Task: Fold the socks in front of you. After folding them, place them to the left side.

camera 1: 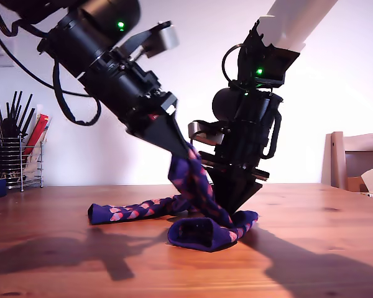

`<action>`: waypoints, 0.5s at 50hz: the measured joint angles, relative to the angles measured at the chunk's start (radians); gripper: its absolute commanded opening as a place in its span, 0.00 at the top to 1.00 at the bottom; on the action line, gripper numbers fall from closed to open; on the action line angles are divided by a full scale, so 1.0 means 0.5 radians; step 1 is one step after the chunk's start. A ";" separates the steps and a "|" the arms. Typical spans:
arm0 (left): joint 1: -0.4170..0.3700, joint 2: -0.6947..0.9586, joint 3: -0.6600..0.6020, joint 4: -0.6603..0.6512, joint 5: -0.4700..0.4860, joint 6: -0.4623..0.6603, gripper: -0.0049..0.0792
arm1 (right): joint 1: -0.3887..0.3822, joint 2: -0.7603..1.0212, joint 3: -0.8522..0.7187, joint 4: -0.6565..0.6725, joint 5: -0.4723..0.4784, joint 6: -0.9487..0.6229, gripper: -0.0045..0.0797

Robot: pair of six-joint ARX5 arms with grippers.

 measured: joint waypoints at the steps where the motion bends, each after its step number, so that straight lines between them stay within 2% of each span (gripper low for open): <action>1: -0.015 0.001 -0.002 -0.028 0.002 0.000 0.97 | -0.002 0.000 0.000 -0.001 -0.003 0.000 0.96; 8: -0.120 0.002 -0.007 -0.136 0.006 -0.013 0.97 | -0.029 0.000 0.000 -0.040 -0.043 -0.018 0.96; 17: -0.180 0.024 -0.007 -0.207 0.052 -0.098 0.97 | -0.064 0.000 0.002 -0.142 -0.071 -0.035 0.96; 25: -0.288 0.234 -0.007 -0.214 0.098 -0.108 0.97 | -0.076 0.004 0.055 -0.211 -0.069 -0.059 0.96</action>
